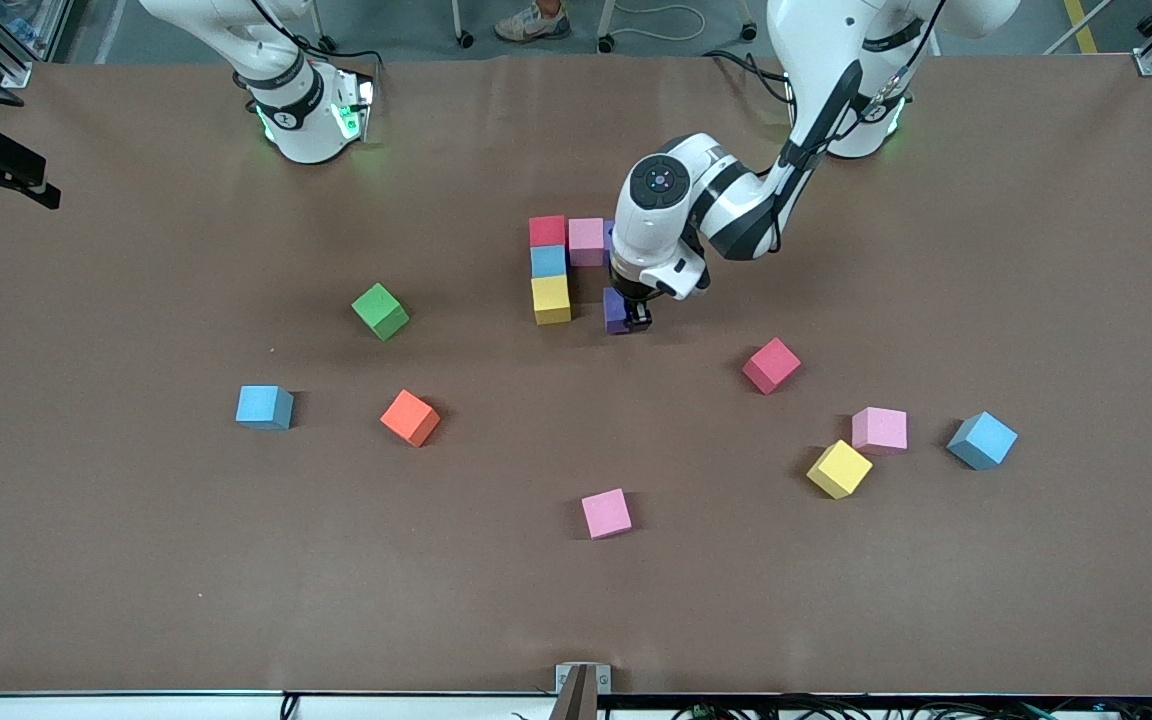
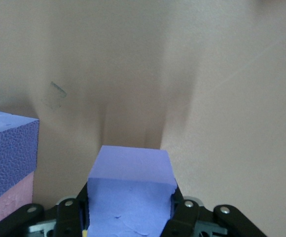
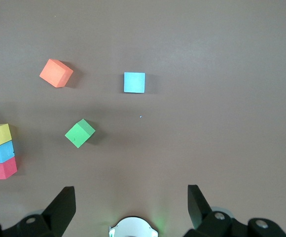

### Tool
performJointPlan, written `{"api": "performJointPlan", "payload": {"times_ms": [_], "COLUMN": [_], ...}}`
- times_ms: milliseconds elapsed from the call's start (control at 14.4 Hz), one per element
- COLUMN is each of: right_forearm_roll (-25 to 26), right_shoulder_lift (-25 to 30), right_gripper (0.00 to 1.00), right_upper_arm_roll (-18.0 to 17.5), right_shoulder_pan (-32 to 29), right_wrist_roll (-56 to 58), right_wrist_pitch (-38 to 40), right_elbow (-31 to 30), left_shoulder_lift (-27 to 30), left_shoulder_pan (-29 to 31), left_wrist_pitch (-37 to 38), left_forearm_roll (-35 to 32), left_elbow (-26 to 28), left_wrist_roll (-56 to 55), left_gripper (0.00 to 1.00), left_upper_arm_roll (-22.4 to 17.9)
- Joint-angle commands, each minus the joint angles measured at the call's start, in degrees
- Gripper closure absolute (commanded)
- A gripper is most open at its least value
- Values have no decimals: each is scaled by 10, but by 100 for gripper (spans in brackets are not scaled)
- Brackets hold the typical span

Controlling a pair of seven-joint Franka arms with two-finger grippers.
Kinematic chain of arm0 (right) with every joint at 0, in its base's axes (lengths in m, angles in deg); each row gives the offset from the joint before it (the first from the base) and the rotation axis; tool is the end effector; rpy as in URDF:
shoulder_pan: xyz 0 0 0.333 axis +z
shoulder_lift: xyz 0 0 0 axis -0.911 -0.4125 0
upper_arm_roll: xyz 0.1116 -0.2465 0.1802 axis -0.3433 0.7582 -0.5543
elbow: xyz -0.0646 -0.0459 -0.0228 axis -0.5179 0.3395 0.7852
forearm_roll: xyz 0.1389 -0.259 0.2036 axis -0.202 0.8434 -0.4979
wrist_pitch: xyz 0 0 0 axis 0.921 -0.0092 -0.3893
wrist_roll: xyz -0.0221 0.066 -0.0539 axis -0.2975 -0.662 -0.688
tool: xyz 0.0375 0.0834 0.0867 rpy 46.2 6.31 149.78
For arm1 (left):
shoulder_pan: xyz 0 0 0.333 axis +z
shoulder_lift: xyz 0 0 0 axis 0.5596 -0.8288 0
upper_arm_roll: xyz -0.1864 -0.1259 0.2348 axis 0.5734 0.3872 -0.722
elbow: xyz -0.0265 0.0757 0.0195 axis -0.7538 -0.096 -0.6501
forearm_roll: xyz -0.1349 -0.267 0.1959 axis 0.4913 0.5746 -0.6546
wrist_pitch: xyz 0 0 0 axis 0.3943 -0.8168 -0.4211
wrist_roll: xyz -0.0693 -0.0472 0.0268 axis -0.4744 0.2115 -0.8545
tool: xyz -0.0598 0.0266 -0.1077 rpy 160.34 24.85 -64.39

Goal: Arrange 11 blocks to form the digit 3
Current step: 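Carry the purple cube to the row and lower it beside yellow, then hold the purple cube in place with the left gripper, adjusting it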

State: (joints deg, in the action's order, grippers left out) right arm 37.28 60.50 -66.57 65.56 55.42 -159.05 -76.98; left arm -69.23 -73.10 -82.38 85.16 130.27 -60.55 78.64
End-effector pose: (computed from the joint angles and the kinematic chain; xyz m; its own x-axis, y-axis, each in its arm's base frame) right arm 0.4695 -0.0332 0.6556 0.9956 0.0469 -0.0811 0.0445 -0.9985 -0.0307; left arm 0.3932 -0.4289 0.2418 -0.2116 0.9752 -0.0648 0.9774 0.2109 -0.0170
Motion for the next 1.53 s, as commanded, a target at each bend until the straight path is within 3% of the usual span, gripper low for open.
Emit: {"api": "performJointPlan", "payload": {"times_ms": [0, 903, 1459], "right_forearm_roll": [-1, 7, 9], "right_shoulder_lift": [8, 9, 9], "right_gripper": [0, 0, 0], "right_upper_arm_roll": [-4, -5, -6], "right_shoulder_pan": [-3, 0, 3], "right_wrist_roll": [-5, -3, -2], "right_wrist_pitch": [-5, -6, -6], "right_elbow": [-8, -7, -8], "left_shoulder_lift": [-8, -42, -65], "left_shoulder_pan": [-13, -25, -43], "left_wrist_pitch": [-16, -93, -94], "left_forearm_roll": [-12, -12, -12], "left_elbow": [9, -11, -37], "left_wrist_roll": [-27, -49, -57], "left_gripper": [86, 86, 86], "left_upper_arm_roll": [-3, -2, -4]}}
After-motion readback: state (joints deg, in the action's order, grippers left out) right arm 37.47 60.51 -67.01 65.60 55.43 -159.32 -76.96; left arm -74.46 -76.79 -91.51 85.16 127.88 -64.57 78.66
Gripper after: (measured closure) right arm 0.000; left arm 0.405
